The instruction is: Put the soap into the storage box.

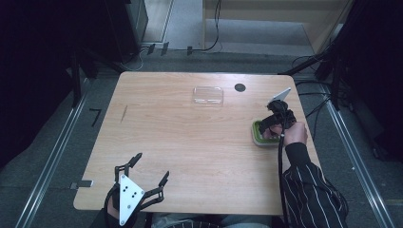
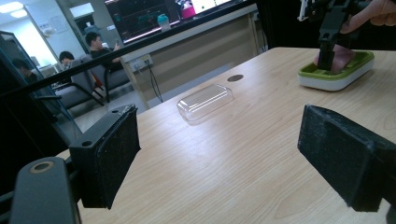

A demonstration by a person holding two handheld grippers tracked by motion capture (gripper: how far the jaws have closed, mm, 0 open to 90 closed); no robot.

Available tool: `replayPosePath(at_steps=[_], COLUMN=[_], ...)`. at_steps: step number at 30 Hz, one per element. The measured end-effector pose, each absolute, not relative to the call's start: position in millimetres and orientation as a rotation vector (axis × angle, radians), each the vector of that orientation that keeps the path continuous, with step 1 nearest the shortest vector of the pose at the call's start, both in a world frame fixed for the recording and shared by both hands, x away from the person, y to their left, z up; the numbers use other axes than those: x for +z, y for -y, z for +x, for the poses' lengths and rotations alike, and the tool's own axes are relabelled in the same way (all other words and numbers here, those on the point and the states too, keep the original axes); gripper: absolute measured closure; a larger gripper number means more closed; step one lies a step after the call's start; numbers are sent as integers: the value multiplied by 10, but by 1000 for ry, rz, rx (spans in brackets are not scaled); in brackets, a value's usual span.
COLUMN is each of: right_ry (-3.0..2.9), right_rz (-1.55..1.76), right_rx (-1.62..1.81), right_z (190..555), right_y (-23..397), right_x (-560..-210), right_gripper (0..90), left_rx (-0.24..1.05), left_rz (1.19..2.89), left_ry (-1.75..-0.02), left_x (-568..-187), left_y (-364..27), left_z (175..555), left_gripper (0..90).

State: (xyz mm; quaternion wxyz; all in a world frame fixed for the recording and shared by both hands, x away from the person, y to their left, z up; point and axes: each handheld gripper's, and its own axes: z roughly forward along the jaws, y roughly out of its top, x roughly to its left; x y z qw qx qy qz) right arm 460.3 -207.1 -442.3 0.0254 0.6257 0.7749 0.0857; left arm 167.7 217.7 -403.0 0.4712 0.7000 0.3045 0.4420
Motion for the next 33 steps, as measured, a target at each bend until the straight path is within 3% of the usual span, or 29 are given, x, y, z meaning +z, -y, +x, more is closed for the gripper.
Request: replayPosePath(at_steps=[33], right_ry=[-2357], right_rz=[1961], right_rx=[236], right_z=[4619], right_y=[2046], right_x=[-4510], right_gripper=[138], left_rx=[1084], left_rz=[1715], left_ry=[-746], left_x=[-4030], left_y=[-2178], left_z=[1675], left_gripper=[131])
